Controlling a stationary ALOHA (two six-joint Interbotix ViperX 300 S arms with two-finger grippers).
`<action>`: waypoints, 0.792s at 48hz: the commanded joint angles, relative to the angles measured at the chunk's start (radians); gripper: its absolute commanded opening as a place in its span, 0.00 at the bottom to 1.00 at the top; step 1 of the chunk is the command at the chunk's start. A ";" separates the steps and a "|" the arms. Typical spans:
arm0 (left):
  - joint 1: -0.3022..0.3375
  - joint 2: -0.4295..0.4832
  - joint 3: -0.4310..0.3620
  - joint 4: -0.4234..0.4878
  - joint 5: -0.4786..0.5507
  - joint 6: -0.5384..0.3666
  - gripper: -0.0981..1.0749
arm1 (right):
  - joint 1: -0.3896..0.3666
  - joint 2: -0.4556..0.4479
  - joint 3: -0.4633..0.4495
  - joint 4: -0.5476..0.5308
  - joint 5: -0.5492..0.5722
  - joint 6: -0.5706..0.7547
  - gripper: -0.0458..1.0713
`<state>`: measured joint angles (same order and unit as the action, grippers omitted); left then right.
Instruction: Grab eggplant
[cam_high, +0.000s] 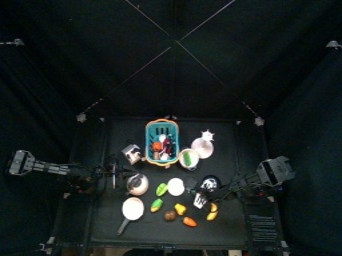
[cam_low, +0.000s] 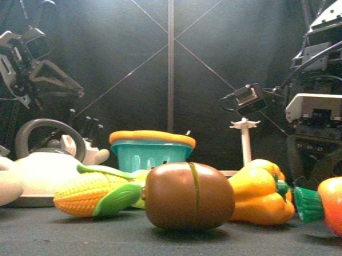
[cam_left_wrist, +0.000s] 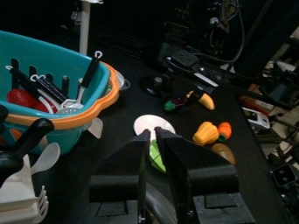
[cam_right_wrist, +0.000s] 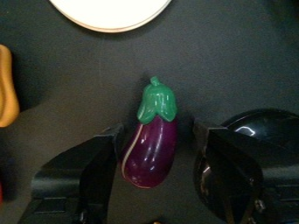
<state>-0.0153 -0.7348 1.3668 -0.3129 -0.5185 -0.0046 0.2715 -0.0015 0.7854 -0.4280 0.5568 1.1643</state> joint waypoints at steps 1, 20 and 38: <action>0.002 0.002 -0.014 -0.002 -0.005 -0.002 0.58 | 0.002 -0.018 -0.012 -0.003 0.000 -0.002 0.85; 0.000 0.002 -0.014 -0.002 -0.005 -0.002 0.58 | 0.003 -0.063 -0.048 -0.029 0.058 -0.005 0.69; 0.000 0.000 -0.015 -0.002 -0.005 -0.002 0.58 | 0.009 -0.066 -0.055 -0.058 0.067 0.000 0.69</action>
<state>-0.0153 -0.7348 1.3668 -0.3145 -0.5185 -0.0046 0.2792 -0.0430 0.7455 -0.4817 0.6243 1.1628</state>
